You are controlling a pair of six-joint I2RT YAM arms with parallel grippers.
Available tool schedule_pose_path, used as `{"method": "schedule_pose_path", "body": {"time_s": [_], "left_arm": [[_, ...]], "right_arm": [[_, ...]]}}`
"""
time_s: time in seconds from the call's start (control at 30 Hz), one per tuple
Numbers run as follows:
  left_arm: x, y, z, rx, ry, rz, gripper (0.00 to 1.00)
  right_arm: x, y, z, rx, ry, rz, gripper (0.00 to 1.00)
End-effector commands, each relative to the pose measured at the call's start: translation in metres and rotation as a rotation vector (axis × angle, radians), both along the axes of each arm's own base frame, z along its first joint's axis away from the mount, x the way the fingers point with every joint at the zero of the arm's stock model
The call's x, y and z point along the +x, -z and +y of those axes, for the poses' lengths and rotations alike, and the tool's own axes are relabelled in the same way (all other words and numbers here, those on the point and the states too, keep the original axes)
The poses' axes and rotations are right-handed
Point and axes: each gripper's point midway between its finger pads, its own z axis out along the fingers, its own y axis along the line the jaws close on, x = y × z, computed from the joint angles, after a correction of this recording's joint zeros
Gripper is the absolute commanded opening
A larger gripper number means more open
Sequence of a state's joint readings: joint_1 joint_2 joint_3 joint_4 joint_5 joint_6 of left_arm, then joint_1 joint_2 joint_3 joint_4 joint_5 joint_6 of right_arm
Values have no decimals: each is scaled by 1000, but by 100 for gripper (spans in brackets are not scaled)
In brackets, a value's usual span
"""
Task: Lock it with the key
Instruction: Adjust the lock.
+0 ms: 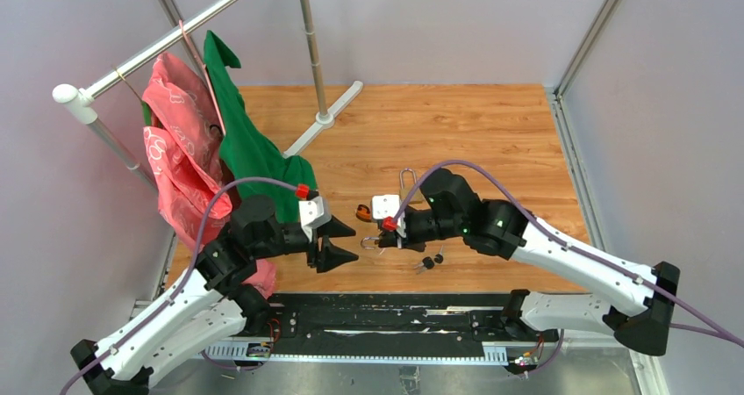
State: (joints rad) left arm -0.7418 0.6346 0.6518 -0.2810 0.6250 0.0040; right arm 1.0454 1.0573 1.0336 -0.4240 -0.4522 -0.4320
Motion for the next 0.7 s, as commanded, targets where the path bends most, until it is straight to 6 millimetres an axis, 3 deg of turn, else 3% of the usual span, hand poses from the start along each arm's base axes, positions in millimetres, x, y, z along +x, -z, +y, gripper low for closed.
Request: {"method": "schedule_pose_path", "body": {"time_s": [0.0,0.07,0.2,0.33,0.6,0.67], "left_arm": [[-11,6,0,-86,-14,90,63],[-8,10,1,-104,-54,126,63],[5,-4,1,-205,-116,112,63],[9,1,4,-192,-123,62,60],[6,5,4,-207,-109,80,49],[10,7,5,-208,-137,95,37]], "right_arm": [[3,-10,4,-34,21,0,0],[4,-11,8,-44,7,3,0],[3,-12,13,-79,-29,3,0],[-1,-6,17,-124,-77,29,0],[4,-2,26,-155,-101,27,0],[4,-3,30,-151,-111,27,0]]}}
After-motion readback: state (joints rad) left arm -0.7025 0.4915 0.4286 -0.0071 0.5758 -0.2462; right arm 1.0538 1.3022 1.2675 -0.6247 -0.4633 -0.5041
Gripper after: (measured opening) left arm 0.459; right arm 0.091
